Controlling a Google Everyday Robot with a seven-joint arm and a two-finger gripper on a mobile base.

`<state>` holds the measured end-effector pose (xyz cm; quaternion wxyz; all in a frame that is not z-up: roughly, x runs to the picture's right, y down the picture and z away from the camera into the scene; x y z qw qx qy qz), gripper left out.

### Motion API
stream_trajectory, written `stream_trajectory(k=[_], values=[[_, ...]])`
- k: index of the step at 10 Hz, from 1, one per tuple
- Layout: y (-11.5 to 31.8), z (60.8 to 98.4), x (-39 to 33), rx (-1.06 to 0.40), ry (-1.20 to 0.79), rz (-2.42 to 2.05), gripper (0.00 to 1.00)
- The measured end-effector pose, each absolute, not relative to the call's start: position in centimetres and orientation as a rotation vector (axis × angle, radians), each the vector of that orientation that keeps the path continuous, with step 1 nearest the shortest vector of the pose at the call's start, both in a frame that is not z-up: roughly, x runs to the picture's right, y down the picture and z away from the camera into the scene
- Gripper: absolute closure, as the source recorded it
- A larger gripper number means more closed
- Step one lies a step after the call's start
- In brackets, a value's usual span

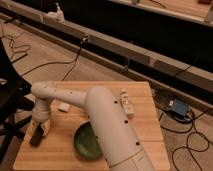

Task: Place the eraser on the white sponge

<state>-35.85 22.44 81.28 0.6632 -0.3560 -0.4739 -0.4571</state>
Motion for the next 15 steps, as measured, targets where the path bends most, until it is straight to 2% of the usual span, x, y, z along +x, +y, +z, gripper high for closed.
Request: stream_trajectory(k=[8, 13, 15], values=[[9.4, 80.7, -26.6, -0.489, -1.006, -0.699, 1.0], [9.2, 80.8, -26.4, -0.482, -1.006, -0.688, 1.0], [7.8, 82.5, -25.0, -0.475, -0.965, -0.622, 1.0]])
